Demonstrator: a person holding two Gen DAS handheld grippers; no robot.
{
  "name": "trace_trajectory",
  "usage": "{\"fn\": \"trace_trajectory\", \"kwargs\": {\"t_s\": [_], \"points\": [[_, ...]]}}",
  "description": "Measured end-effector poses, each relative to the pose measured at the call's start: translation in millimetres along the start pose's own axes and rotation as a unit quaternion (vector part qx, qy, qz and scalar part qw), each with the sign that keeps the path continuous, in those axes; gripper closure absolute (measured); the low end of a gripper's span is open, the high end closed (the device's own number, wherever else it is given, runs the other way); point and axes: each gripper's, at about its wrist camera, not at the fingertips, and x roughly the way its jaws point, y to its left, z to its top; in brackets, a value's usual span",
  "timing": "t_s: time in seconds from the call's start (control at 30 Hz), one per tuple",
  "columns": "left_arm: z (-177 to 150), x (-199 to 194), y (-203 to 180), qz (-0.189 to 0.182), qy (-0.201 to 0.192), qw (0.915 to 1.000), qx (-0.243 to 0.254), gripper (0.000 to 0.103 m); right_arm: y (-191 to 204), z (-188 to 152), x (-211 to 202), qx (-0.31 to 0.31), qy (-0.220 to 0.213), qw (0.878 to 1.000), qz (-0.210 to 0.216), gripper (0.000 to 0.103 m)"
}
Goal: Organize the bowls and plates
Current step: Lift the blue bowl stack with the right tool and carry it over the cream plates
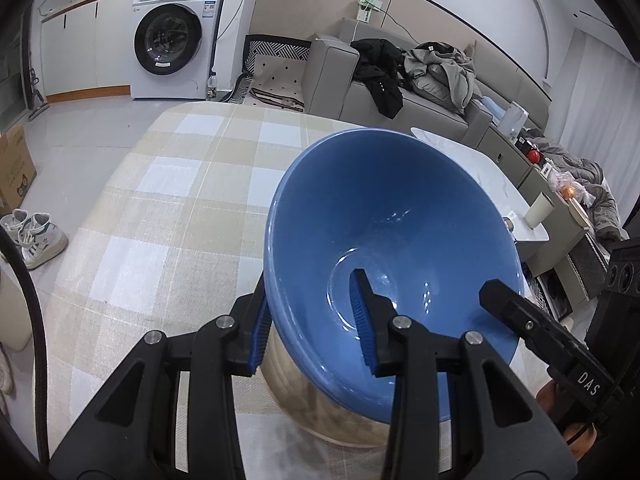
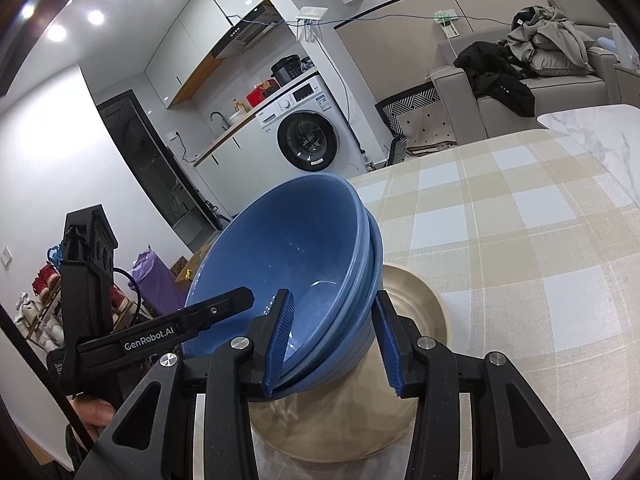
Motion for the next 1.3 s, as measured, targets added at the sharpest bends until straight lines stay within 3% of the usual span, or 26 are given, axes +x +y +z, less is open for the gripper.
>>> {"fn": "trace_trajectory", "kwargs": {"t_s": [0.9, 1.3], "points": [[7.4, 26.2, -16.5, 0.010, 0.022, 0.9995, 0.020, 0.069, -9.8, 2.2, 3.7, 0.012, 0.010, 1.000, -0.014, 0.062], [16.7, 33.6, -8.2, -0.007, 0.037, 0.9991, 0.022, 0.069, -12.3, 4.8, 4.9, 0.026, 0.013, 0.999, -0.022, 0.060]]}}
